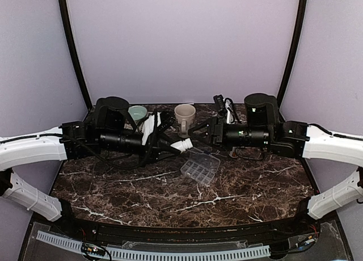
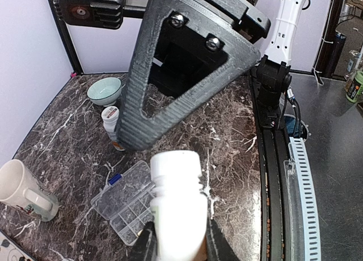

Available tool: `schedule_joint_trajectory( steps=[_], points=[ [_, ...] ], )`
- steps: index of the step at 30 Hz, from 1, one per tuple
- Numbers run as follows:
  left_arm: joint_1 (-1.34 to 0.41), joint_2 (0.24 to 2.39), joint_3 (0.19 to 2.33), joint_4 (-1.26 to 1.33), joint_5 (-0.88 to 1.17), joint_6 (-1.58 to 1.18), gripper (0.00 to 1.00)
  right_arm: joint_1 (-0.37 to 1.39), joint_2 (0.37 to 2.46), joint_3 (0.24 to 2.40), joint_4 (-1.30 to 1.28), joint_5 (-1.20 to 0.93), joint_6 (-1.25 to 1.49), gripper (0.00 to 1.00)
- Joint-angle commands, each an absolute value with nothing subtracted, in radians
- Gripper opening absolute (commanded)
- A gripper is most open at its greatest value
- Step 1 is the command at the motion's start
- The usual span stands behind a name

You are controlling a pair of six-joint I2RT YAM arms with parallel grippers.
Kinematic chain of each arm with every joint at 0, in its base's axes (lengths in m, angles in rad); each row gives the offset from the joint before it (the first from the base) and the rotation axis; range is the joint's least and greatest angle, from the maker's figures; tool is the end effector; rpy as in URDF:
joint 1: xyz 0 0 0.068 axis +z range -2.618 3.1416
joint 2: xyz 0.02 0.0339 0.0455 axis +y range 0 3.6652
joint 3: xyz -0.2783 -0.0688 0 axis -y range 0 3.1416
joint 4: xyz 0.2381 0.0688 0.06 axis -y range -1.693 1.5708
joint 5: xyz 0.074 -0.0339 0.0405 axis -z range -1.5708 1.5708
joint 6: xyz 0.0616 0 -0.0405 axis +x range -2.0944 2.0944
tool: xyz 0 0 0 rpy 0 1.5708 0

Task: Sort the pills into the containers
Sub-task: Unscrew the lid of the pill bottle.

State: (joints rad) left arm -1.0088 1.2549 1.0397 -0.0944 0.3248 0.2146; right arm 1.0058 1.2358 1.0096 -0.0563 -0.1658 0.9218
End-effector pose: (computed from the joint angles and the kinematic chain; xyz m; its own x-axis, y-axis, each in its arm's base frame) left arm 0.1459 -0.2686 0.3455 0.0466 0.3047 -0.9513 0.9764 0.1872 0.1078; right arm 0.1539 0.2617 0.3438 -0.8215 0.1718 -0.5438 -0.4358 0.4258 0.7929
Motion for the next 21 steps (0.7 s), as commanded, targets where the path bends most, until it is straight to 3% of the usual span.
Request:
schedule_joint_trajectory(
  steps=[1,21],
  points=[
    [-1.016,1.230,1.027,-0.071,0.293,0.245,0.00,1.002,1.244,1.041,-0.042,-0.201,0.954,0.55],
    [-1.021,1.258,1.039,-0.069,0.283,0.261,0.00,1.046,1.268,1.041,-0.003,-0.246,0.988,0.54]
  ],
)
